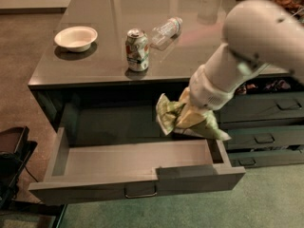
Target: Place green jalapeno chip bag into top drawer
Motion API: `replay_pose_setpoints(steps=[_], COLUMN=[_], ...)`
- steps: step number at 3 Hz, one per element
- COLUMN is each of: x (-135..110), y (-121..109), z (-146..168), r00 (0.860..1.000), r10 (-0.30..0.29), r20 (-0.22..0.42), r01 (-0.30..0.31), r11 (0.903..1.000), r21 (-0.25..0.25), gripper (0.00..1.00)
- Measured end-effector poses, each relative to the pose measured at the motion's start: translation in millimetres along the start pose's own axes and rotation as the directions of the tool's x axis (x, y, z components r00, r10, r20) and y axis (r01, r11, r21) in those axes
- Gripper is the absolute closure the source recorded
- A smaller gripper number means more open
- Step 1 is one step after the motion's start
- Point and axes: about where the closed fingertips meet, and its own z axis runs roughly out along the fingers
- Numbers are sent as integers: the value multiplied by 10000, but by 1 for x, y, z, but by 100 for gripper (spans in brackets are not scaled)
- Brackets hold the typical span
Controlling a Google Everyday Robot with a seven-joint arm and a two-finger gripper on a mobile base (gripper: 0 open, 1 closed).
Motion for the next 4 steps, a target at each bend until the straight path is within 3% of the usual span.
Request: replay_pose_setpoints(steps=[1, 3, 4], x=[-3, 1, 5], y=[-21, -77, -91], z=[57, 120, 152], r00=[9980, 9865, 9853], r10=[-408, -1102, -1000], r20=[482, 1209, 1386], r01=[394, 911, 789], r11=[9988, 9839, 9854], r21=[293, 1536, 1506], gripper=[100, 100, 100])
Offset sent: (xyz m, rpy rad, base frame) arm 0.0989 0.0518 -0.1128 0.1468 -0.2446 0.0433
